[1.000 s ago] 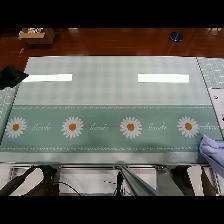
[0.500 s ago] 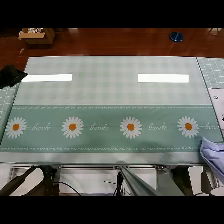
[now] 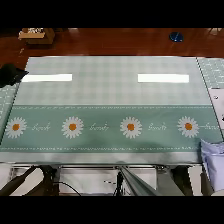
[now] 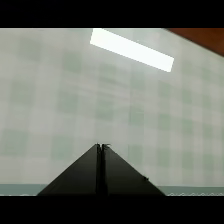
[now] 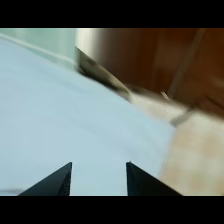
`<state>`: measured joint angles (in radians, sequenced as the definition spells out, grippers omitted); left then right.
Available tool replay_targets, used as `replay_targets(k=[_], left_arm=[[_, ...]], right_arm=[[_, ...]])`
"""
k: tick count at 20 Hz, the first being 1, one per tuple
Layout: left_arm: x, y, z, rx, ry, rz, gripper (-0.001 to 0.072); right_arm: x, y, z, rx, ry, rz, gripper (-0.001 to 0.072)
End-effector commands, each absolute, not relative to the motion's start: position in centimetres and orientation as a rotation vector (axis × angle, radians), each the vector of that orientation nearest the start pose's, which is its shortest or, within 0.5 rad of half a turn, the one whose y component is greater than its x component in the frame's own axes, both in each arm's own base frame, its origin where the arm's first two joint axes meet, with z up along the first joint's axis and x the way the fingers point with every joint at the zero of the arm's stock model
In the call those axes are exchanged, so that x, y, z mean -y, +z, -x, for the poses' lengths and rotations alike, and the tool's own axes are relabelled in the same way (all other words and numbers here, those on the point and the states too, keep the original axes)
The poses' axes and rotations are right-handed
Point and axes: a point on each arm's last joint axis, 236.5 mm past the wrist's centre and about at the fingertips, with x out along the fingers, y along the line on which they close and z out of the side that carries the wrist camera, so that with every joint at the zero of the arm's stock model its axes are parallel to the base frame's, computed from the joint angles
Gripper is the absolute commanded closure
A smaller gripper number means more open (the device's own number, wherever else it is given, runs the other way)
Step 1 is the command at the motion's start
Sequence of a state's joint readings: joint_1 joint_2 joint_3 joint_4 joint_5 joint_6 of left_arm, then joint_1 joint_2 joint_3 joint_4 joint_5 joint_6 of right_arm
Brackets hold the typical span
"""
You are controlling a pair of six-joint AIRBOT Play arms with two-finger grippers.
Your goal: Fold the shirts.
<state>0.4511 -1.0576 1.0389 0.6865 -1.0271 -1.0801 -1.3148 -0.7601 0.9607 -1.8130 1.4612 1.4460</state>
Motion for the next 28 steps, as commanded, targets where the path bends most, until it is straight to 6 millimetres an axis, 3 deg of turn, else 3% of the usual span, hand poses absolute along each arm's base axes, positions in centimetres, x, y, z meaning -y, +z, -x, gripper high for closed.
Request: replay_targets(k=[1, 3, 4, 5, 7, 9, 10, 12, 16, 28], left_arm=[[2.0, 16.9, -41.9, -0.570, -0.410, 0.542, 0.0672], [6.2, 17.2, -42.1, -0.568, -0.507, 0.479, 0.0599], [8.3, 16.6, -42.1, -0.594, -0.547, 0.431, 0.0349], [10.7, 15.8, -41.9, -0.628, -0.592, 0.371, 0.0168], [14.6, 13.7, -41.4, -0.710, -0.654, 0.255, 0.0165], [16.0, 10.7, -41.4, -0.828, -0.592, 0.160, 0.0165], [15.7, 9.2, -41.5, -0.894, -0.532, 0.112, 0.0148], [14.2, 6.5, -41.0, -1.027, -0.399, 0.015, 0.0013], [11.5, 3.5, -38.7, -1.215, -0.276, -0.126, 0.0015], [11.4, 3.3, -38.0, -1.248, -0.277, -0.129, 0.0033]], right_arm=[[25.2, 15.1, -19.8, -0.729, -0.729, -0.549, 0.0325], [19.9, 16.8, -28.0, -0.727, -0.437, -0.511, 0.0325], [17.4, 16.5, -30.9, -0.777, -0.333, -0.452, 0.0325], [14.6, 15.6, -33.4, -0.835, -0.241, -0.377, 0.0325], [9.7, 13.0, -36.8, -0.955, -0.104, -0.234, 0.0277], [5.8, 10.5, -38.7, -1.046, -0.020, -0.110, 0.0109], [4.9, 9.6, -39.2, -1.078, -0.012, -0.050, 0.0109], [3.9, 8.3, -39.7, -1.115, -0.023, 0.032, 0.0109], [2.5, 7.7, -39.5, -1.141, 0.008, 0.044, 0.0110], [2.3, 7.3, -38.5, -1.188, 0.015, 0.038, 0.0111]])
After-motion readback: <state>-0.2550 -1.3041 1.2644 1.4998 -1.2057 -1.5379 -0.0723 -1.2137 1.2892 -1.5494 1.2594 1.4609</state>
